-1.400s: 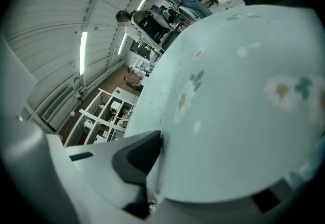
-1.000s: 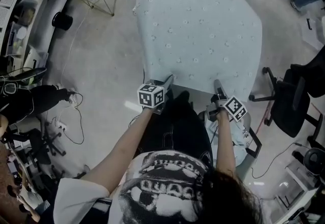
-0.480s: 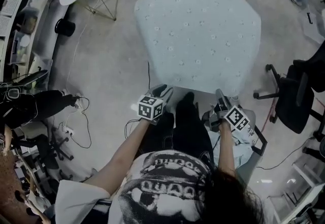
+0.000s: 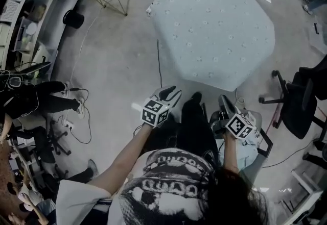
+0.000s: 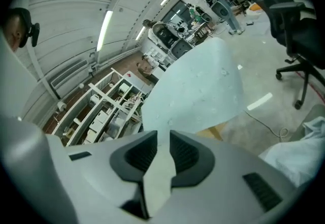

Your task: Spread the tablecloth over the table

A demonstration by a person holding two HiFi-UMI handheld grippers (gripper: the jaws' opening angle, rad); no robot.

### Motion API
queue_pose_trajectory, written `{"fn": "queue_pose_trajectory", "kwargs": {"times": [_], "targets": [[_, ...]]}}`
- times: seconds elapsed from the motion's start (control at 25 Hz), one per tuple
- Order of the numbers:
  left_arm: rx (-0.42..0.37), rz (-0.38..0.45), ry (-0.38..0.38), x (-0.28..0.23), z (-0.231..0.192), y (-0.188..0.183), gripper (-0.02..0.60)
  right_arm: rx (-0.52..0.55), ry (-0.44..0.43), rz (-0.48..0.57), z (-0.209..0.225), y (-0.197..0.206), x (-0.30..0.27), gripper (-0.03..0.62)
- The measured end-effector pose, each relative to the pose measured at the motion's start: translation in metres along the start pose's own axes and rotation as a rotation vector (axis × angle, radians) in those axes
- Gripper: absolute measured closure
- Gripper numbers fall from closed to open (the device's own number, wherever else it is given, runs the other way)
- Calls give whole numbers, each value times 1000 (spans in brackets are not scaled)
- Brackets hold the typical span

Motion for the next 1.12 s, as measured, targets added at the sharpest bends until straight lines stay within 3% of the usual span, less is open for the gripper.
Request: {"fn": "queue_pose_trajectory", "kwargs": {"times": [0.28, 0.56, 0.8, 1.12], "targets": [[-58, 106, 34, 68, -3, 2, 448, 194, -137, 27, -88, 16, -4, 530], [-95, 188, 15, 148, -6, 26, 448, 355, -234, 63, -173, 49, 10, 530], [-105, 258, 10, 205, -2, 47, 448, 428, -316, 84, -228, 74, 26, 530], [-126, 388, 53, 252, 15, 41, 471, 598, -391, 102, -281, 81, 46, 533]]}}
Point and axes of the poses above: the fingertips, and each gripper's own axes: x backward along the fingers, z to its right, y out of its underside, the point moved 8 cm from there along x, backward along the fingers, and after that the axes turned 10 degrees about x, right-handed, at the moved point
